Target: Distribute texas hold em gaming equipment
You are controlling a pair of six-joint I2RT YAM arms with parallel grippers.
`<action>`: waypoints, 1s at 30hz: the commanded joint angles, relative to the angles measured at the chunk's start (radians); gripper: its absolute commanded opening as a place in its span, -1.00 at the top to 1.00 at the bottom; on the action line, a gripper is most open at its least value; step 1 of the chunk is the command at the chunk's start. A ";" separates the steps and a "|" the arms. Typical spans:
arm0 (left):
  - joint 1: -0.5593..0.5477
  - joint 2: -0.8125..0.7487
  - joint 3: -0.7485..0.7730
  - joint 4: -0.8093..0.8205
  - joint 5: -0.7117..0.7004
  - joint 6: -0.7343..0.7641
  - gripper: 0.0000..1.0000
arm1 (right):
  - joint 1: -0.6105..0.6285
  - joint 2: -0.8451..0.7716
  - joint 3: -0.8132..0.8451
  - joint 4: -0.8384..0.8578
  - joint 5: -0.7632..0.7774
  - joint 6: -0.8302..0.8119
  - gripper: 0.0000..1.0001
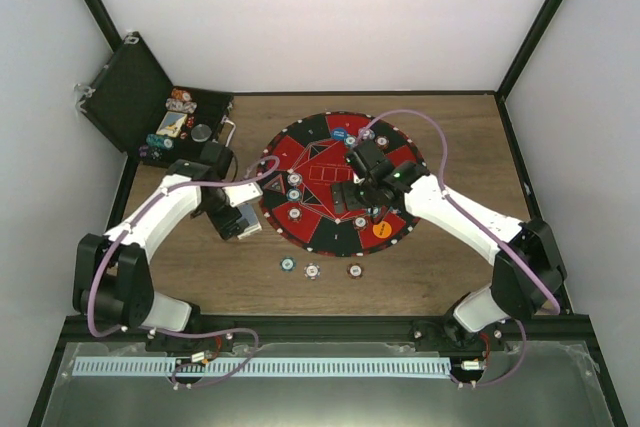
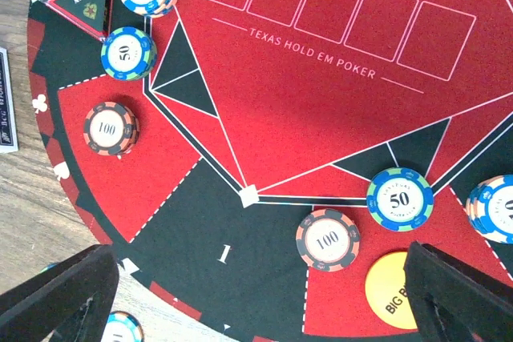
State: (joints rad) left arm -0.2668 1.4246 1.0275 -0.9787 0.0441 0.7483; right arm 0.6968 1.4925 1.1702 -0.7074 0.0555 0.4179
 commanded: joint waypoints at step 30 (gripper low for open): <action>-0.002 0.146 -0.098 0.172 -0.158 0.081 -1.00 | -0.006 -0.061 -0.001 -0.007 -0.031 -0.022 -1.00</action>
State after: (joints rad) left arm -0.2745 1.5520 0.9401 -0.8280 -0.1020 0.8165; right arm 0.6968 1.4582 1.1622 -0.7101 0.0273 0.4065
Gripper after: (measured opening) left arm 0.999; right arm 0.997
